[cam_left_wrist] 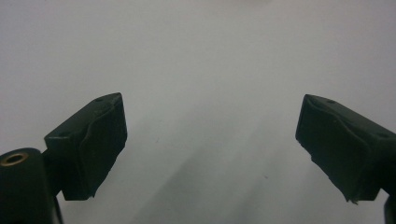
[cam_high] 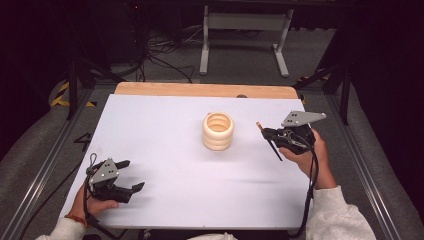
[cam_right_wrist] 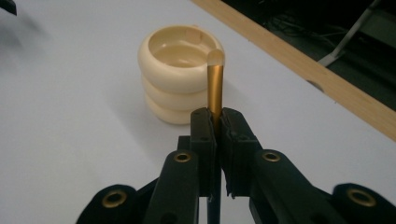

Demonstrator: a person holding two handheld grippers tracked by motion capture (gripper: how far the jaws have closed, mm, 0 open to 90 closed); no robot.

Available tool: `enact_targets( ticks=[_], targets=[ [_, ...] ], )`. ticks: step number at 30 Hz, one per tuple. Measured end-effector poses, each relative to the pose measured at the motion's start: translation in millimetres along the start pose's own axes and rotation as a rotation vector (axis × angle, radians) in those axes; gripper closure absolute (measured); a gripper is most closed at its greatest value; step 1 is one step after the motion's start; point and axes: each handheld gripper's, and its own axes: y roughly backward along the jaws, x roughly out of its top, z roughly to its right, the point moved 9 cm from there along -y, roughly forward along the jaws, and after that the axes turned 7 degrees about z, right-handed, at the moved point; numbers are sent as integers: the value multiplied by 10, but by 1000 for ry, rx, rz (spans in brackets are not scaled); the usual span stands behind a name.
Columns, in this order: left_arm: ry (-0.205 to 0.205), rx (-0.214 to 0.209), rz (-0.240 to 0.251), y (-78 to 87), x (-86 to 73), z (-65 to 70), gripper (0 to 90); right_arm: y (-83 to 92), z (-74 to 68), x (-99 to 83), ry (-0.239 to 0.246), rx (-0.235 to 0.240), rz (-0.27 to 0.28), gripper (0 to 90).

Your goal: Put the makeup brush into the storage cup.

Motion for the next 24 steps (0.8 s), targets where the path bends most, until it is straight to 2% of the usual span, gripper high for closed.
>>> enact_targets(
  ticks=[2, 7, 10, 24],
  targets=[
    [-1, 0, -3, -2, -3, 2, 98, 9, 14, 22, 1, -18, 31, 845],
    [-5, 1, -10, -3, -10, -3, 98, 38, 21, 85, -12, -20, 116, 845],
    [-5, 1, -9, -3, -9, -3, 98, 20, 26, 106, -19, -28, 149, 845],
    [-3, 4, -5, -1, -7, -6, 97, -14, 58, 175, -69, -57, 260, 845]
  ],
)
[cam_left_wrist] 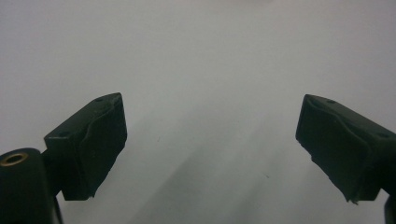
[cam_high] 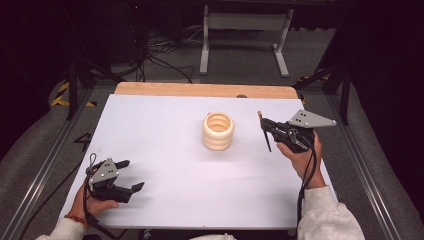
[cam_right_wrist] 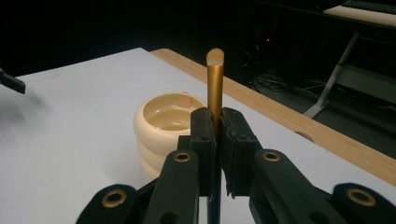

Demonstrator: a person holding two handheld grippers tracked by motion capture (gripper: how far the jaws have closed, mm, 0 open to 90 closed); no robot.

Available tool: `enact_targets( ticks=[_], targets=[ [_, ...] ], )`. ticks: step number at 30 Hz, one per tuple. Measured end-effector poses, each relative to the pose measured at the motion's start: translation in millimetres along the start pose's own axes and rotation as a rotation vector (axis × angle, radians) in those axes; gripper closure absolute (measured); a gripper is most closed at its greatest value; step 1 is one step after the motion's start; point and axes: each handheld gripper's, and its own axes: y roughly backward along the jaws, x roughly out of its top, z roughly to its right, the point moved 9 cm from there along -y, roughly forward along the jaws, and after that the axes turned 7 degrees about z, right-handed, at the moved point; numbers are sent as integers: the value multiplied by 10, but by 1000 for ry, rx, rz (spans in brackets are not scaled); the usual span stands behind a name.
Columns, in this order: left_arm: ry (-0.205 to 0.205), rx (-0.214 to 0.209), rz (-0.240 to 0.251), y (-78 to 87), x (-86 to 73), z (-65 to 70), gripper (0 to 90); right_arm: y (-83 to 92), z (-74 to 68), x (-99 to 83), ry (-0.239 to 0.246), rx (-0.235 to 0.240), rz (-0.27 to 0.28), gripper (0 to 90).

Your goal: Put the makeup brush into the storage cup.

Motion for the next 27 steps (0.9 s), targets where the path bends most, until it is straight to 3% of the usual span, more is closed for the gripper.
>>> enact_targets(
  ticks=[27],
  targets=[
    [-2, -2, 6, 5, 12, 1, 93, -230, -103, 131, 12, -4, 88, 845]
  ],
)
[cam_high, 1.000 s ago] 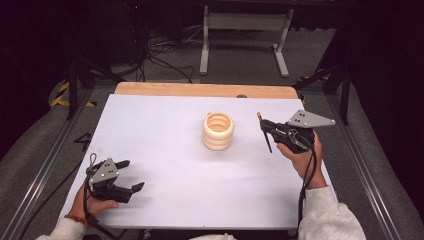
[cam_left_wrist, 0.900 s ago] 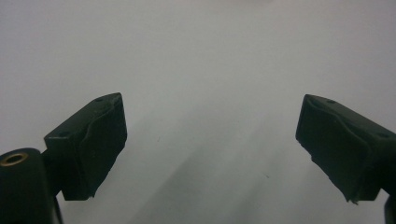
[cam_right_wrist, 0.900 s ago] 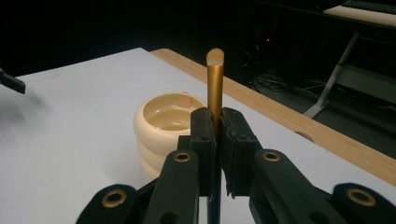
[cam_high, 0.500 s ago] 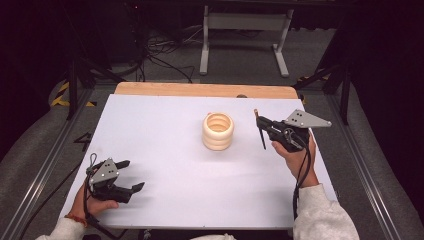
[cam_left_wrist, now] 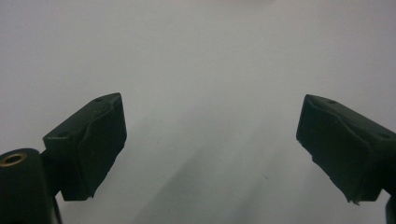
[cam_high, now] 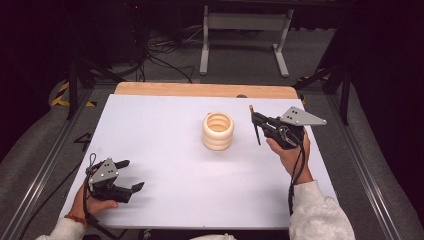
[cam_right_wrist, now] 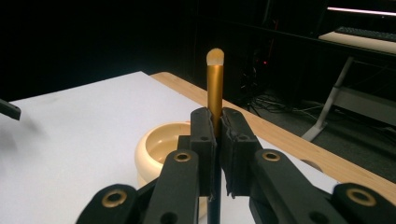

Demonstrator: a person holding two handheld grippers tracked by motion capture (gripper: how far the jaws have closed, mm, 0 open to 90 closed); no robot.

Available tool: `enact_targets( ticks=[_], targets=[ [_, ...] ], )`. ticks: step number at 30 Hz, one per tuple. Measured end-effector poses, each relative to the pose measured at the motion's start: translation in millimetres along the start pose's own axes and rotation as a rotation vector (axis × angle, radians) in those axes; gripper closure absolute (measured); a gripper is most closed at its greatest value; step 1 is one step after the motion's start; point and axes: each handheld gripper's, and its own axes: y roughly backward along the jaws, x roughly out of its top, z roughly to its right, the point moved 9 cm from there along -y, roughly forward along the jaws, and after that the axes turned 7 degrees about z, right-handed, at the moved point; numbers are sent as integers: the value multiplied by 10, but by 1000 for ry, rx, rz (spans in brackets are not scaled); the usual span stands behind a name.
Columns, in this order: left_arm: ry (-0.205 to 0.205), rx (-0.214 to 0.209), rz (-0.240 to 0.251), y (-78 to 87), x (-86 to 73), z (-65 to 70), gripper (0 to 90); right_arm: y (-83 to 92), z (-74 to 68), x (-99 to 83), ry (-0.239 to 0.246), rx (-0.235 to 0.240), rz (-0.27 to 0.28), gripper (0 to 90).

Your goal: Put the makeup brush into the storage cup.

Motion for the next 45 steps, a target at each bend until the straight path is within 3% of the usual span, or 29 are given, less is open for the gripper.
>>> enact_targets(
  ticks=[14, 45],
  targets=[
    [8, 4, 1, 3, -4, -6, 88, -94, -5, 108, -12, -12, 38, 845],
    [19, 0, 12, 25, -5, -12, 86, -381, -93, 416, -14, 12, 100, 845]
  ],
)
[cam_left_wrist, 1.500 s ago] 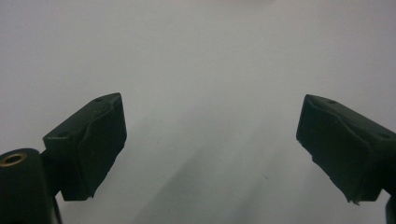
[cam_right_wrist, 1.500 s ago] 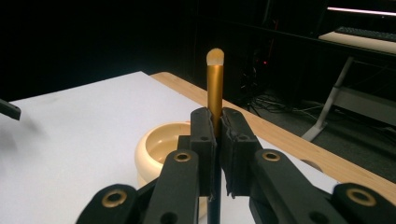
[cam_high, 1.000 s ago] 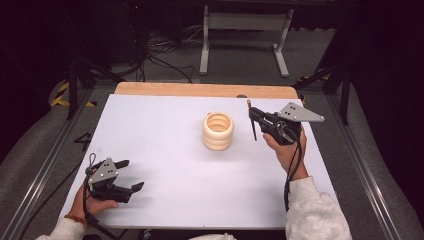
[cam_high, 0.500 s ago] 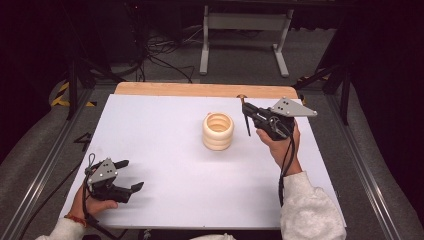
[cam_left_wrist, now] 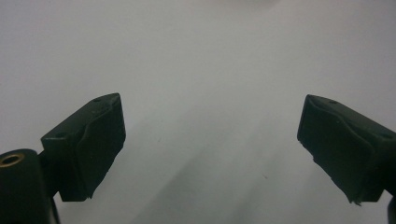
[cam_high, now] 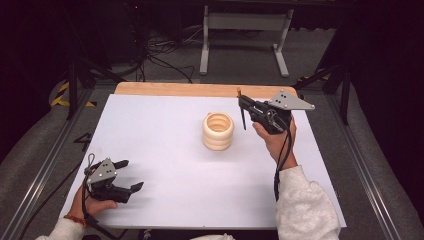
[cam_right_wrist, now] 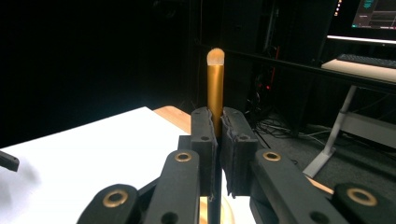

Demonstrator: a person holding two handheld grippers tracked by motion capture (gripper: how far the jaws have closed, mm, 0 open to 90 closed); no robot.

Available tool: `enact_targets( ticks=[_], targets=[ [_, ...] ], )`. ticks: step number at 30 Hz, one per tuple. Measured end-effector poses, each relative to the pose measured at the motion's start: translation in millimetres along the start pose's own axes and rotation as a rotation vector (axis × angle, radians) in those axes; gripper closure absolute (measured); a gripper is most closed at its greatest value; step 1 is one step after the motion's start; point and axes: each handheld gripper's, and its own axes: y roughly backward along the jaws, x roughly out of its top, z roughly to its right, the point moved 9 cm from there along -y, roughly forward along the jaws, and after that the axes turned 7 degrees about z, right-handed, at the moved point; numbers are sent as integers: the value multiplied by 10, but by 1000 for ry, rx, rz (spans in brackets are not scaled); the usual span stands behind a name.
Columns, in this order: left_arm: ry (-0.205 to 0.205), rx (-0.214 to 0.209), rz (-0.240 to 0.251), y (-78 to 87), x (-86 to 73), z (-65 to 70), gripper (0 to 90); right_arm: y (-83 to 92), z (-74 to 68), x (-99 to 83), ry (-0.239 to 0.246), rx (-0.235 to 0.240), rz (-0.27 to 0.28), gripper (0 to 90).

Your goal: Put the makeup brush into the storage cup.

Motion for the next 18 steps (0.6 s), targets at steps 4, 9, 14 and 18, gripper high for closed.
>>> enact_targets(
  ticks=[4, 9, 14, 18],
  targets=[
    [4, 0, 1, 5, 2, -5, 80, -44, -12, 11, 3, 9, -5, 845],
    [3, 0, 1, 5, -1, -3, 76, -98, -19, 53, 1, 14, 4, 845],
    [7, 11, 6, 16, 3, -20, 75, -167, -39, 68, -6, 19, 15, 846],
    [11, 6, 5, 17, -1, -13, 74, -209, -53, 76, -17, 27, 26, 846]
  ],
)
